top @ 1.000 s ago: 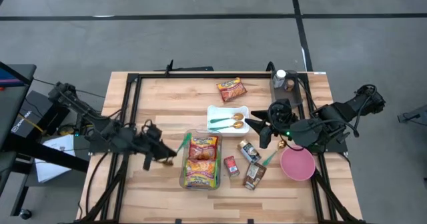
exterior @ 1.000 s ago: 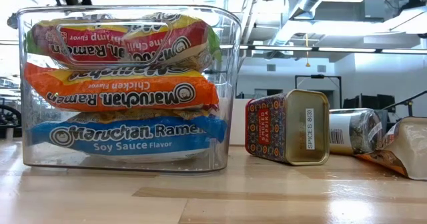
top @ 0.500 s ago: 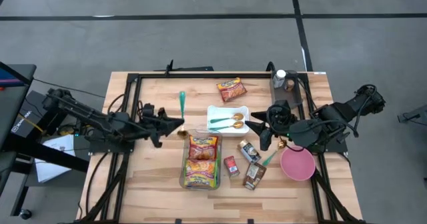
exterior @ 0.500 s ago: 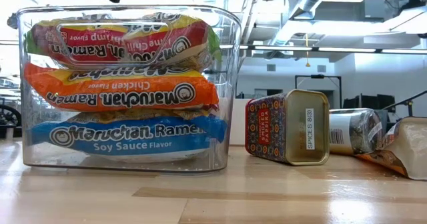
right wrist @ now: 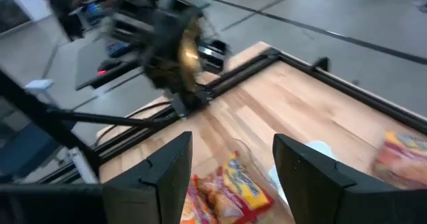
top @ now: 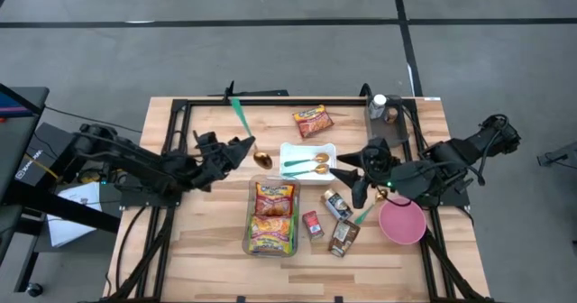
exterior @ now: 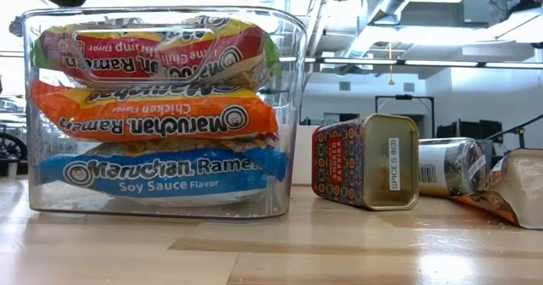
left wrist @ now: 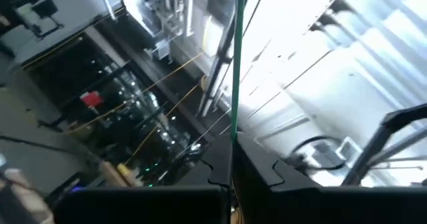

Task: Pick & Place Food Item
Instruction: Put the green spoon into the white bin

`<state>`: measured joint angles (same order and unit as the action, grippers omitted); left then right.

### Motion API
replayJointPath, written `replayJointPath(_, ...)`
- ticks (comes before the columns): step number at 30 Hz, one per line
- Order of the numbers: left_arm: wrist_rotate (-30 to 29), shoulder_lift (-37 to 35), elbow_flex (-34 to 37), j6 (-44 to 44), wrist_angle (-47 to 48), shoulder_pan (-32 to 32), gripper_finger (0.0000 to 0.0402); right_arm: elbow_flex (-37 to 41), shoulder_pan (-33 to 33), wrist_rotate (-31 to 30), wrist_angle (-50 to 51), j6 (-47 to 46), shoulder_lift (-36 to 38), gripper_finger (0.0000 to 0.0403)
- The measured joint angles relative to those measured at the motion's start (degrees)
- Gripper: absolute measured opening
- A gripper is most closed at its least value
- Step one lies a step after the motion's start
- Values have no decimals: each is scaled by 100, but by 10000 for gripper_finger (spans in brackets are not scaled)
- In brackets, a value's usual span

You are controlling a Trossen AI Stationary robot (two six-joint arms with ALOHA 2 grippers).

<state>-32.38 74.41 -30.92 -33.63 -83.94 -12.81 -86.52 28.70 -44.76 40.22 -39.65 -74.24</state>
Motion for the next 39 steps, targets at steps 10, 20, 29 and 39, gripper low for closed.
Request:
replayJointPath(10, 502, 363, -362, -108, -59, 74, 0, -14, -1011, 1492, -1109, 1221, -306, 203)
replayJointPath(20, 889, 347, -868, 359, 18, 74, 0, 2, -1860, 3324, -2061, 1619, -1075, 203)
replayJointPath(29, 888, 347, -870, 385, 39, 74, 0, 2, -1963, 3910, -2660, 1718, -1132, 203)
replayJointPath(39, 887, 347, -870, 382, 44, 135, 0, 2, -2211, 4307, -2728, 1719, -1134, 203)
